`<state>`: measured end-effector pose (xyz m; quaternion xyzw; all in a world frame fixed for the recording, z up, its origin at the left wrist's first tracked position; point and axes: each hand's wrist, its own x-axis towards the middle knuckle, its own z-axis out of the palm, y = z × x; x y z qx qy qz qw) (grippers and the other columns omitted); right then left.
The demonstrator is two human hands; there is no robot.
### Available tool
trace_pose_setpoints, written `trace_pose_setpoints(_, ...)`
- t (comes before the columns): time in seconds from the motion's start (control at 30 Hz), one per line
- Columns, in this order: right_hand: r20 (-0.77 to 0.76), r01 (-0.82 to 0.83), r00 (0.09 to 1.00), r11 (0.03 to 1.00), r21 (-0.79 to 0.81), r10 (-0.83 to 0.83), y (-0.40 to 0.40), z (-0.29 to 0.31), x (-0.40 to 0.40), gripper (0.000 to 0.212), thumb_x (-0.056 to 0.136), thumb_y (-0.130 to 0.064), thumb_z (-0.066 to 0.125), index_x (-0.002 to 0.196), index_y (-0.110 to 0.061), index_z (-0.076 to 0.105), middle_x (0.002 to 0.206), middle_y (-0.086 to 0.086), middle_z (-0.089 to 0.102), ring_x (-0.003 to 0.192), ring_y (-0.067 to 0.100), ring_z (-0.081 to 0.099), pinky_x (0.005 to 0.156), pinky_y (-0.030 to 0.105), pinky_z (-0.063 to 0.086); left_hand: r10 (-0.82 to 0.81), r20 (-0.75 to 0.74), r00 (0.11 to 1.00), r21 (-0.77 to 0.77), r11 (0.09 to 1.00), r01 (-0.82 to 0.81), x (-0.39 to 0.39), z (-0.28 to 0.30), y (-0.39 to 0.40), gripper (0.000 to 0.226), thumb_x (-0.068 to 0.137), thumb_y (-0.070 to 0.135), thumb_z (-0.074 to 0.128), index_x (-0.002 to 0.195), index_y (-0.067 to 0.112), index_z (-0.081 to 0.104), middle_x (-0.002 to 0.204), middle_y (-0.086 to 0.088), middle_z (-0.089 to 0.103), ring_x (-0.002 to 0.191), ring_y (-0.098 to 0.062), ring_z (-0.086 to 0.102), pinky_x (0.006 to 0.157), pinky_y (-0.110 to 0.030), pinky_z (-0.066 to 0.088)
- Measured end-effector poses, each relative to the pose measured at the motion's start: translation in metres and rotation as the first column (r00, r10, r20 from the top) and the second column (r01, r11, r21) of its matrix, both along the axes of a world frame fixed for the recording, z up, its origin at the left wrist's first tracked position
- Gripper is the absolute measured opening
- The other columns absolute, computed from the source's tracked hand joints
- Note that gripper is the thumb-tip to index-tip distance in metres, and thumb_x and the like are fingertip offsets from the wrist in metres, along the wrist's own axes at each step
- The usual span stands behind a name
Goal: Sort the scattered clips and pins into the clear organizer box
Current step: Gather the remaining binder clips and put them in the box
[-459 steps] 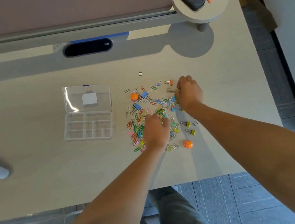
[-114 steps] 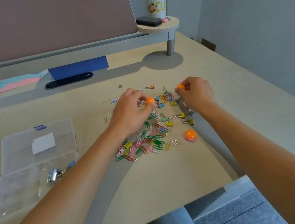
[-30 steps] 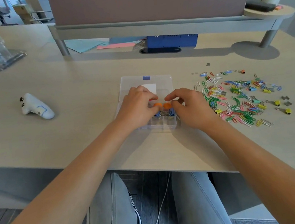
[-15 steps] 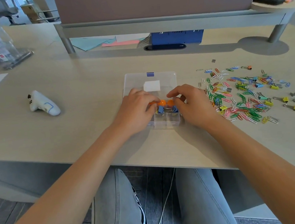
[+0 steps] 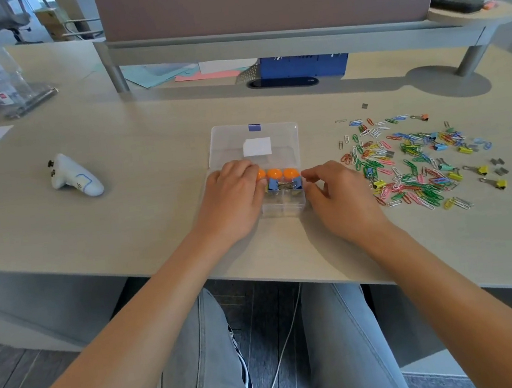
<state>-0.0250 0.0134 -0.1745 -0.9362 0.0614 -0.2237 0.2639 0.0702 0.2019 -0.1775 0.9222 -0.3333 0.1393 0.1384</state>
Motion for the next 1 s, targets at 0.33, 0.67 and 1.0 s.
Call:
trace_pose_setpoints(0.33, -0.013, 0.136, 0.991, 0.988, 0.07, -0.135, -0.047, 0.005, -0.042, 0.021, 0.098, -0.023, 0.058, 0.115, -0.018, 0.069, 0.108, -0.004, 0.066, 0.069, 0.001, 0.05, 0.066, 0.025, 0.037, -0.083, -0.009, 0.997, -0.044, 0.996, 0.083, -0.024, 0.014, -0.057, 0.049, 0.097, 0.038, 0.029, 0.118, 0.01, 0.063, 0.118, -0.006, 0.062, 0.114, -0.028, 0.055, 0.095, -0.043, 0.042)
trace_pose_setpoints(0.67, -0.032, 0.338, 0.94, 0.941, -0.005, -0.338, -0.123, 0.0, -0.095, 0.018, 0.096, -0.022, 0.062, 0.109, -0.018, 0.073, 0.103, -0.004, 0.063, 0.08, 0.01, 0.05, 0.066, 0.026, 0.034, -0.264, -0.054, 0.963, -0.045, 0.964, 0.262, -0.049, 0.009, -0.157, 0.042, 0.099, 0.039, 0.051, 0.126, 0.011, 0.062, 0.12, -0.004, 0.06, 0.116, -0.026, 0.051, 0.093, -0.042, 0.041)
trace_pose_setpoints(1.0, 0.003, 0.409, 0.912, 0.91, 0.066, -0.41, -0.154, -0.007, -0.105, 0.012, 0.094, -0.025, 0.064, 0.103, -0.023, 0.072, 0.101, -0.007, 0.06, 0.071, -0.001, 0.05, 0.062, 0.01, 0.032, -0.271, -0.039, 0.962, -0.206, 0.944, 0.257, -0.052, -0.003, -0.183, 0.021, 0.09, 0.033, 0.064, 0.102, 0.018, 0.073, 0.094, 0.004, 0.059, 0.099, -0.022, 0.052, 0.085, -0.041, 0.042)
